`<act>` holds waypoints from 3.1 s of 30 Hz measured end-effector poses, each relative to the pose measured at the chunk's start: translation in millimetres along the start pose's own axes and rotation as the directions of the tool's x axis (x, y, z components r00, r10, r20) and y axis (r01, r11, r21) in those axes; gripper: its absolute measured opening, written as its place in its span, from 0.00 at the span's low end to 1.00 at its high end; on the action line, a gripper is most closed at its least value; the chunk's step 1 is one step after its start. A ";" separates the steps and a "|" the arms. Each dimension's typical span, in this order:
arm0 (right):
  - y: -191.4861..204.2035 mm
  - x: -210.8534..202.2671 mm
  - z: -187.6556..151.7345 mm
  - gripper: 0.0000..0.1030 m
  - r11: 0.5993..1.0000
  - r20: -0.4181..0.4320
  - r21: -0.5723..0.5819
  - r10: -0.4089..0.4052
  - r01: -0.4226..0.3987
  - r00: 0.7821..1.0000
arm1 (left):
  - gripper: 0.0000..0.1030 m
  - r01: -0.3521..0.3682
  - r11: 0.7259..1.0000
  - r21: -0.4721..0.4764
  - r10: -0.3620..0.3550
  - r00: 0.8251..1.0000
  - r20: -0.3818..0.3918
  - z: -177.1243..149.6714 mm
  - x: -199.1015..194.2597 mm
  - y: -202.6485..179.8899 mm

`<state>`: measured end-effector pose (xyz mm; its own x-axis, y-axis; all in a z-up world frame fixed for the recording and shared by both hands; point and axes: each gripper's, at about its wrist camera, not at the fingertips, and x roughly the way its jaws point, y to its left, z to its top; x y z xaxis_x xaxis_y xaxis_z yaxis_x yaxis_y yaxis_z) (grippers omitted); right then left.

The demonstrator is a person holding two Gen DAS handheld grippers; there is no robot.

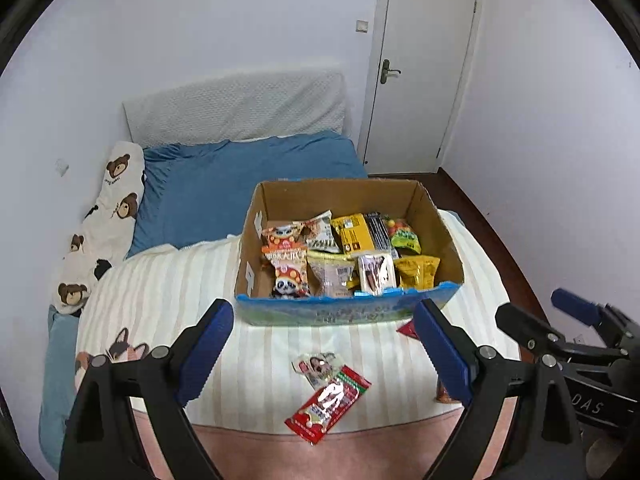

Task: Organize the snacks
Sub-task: 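Grasp the red sauce packet with left tool while right grasps brown cracker pack, then carry the red packet and brown pack into the box and open both tools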

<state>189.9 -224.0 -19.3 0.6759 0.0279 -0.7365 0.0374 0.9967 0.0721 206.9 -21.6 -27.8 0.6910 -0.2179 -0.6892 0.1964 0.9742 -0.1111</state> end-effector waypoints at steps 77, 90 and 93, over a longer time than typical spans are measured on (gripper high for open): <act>-29.9 143.2 80.4 0.59 0.992 -0.182 0.082 0.109 -0.095 0.977 | 0.46 0.089 0.995 -0.032 -0.095 0.921 -0.377 108.6 139.7 8.8; -22.9 256.5 98.1 0.59 0.999 -0.339 0.052 0.028 -0.011 0.940 | 0.47 -0.105 0.992 0.067 0.124 0.819 -0.560 83.8 246.3 50.8; -26.4 269.4 88.5 0.59 0.997 -0.365 0.071 0.040 -0.016 0.930 | 0.48 -0.107 0.993 0.045 0.113 0.799 -0.590 77.8 262.3 57.9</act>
<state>436.1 -249.5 -160.1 0.3612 0.0941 -0.9277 0.0789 0.9883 0.1309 453.6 -27.0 -159.3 0.1637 -0.0300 -0.9860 0.1528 0.9882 -0.0047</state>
